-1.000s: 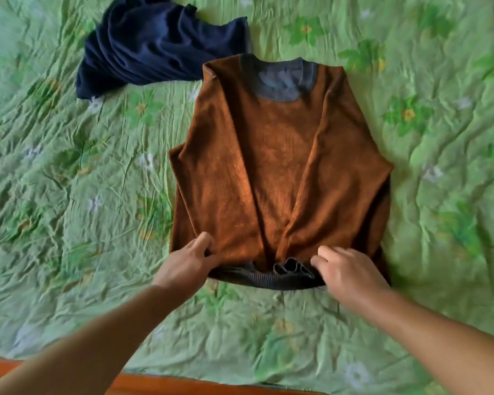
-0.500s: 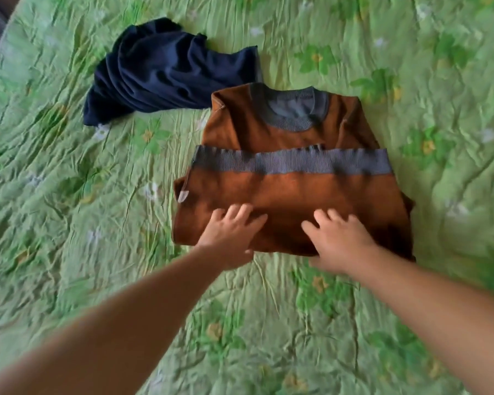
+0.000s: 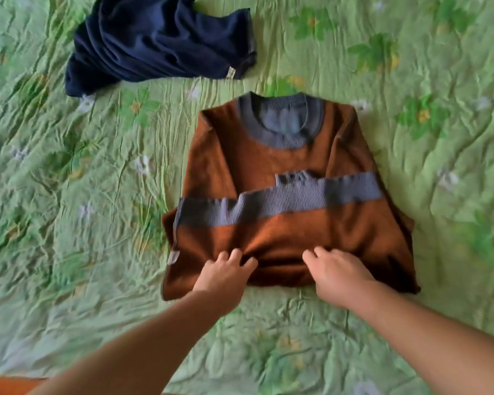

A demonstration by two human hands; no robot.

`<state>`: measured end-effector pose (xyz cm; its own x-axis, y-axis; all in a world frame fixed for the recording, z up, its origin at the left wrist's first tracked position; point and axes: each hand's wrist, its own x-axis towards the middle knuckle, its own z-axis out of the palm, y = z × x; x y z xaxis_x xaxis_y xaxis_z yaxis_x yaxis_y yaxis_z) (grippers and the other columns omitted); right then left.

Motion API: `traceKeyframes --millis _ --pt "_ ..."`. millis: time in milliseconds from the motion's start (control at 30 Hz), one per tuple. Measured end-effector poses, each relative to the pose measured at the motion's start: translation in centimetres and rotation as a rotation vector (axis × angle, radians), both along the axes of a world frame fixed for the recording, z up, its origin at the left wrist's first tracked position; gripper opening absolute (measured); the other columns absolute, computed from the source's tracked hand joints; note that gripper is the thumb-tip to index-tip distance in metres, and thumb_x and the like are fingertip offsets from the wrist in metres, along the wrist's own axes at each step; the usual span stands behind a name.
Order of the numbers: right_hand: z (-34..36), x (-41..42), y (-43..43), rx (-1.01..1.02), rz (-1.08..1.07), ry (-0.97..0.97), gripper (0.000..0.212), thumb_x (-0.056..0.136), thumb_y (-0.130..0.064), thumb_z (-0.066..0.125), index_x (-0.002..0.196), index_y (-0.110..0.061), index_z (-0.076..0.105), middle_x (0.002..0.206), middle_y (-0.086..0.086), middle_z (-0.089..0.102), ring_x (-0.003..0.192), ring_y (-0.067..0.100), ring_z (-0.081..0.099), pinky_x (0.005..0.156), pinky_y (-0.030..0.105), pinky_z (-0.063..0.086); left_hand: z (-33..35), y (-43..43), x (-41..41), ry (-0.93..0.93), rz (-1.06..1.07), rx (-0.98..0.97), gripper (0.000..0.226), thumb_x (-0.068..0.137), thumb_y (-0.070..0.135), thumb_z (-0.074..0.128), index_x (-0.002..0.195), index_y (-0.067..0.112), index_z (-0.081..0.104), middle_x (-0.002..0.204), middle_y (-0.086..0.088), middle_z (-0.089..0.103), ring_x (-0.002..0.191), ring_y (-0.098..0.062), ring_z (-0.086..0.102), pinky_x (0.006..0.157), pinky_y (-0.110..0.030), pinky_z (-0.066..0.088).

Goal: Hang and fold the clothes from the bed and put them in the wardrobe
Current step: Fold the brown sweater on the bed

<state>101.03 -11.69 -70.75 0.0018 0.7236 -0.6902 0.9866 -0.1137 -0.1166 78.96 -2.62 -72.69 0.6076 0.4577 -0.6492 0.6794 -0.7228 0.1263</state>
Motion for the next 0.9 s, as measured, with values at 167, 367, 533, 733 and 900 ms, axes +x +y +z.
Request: traceKeyframes --millis 167,367,533,733,900 --pt "1.4 -1.3 -1.8 -0.246 0.004 0.094 0.041 0.089 -0.04 0.056 0.125 -0.023 0.046 0.125 0.003 0.054 0.116 0.03 0.061 0.09 0.041 0.049 1.3 -1.1 -1.8 -0.056 0.003 -0.021 0.053 0.085 0.068 0.042 0.125 0.034 0.049 0.122 0.002 0.044 0.117 -0.025 0.047 0.093 -0.045 0.043" --pt "0.3 2.6 4.9 0.237 -0.148 0.065 0.041 0.085 -0.063 0.057 0.11 -0.03 0.057 0.115 0.0 0.055 0.113 0.029 0.055 0.091 0.041 0.048 0.0 6.2 2.3 -0.345 0.189 0.239 0.063 0.086 0.05 0.058 0.142 0.026 0.043 0.138 -0.006 0.043 0.131 -0.031 0.04 0.108 -0.052 0.036" --pt "-1.1 5.0 9.3 0.139 -0.296 -0.035 0.082 0.083 -0.048 0.071 0.149 -0.031 0.026 0.142 0.01 0.042 0.13 0.037 0.044 0.105 0.053 0.036 -0.1 10.8 7.3 -0.213 0.356 -0.192 0.067 0.082 0.038 0.077 0.137 0.019 0.044 0.118 -0.005 0.058 0.106 -0.026 0.059 0.083 -0.033 0.047" --pt "-1.2 5.7 11.1 0.027 -0.561 0.206 0.055 0.077 -0.027 0.078 0.125 -0.023 0.051 0.119 0.006 0.063 0.105 0.03 0.061 0.086 0.038 0.051 0.1 11.7 8.5 0.096 0.095 -0.271 0.026 0.084 0.047 0.071 0.099 0.033 0.055 0.086 0.012 0.06 0.086 -0.015 0.057 0.086 -0.038 0.036" --pt "-1.4 6.6 8.9 0.258 -0.115 0.1 0.024 0.091 -0.036 0.063 0.086 -0.025 0.042 0.089 0.0 0.063 0.094 0.03 0.061 0.086 0.043 0.045 0.4 12.9 6.4 -0.093 -0.03 -0.347 0.018 0.093 0.032 0.064 0.11 0.031 0.06 0.085 0.012 0.059 0.087 -0.014 0.061 0.078 -0.029 0.044"
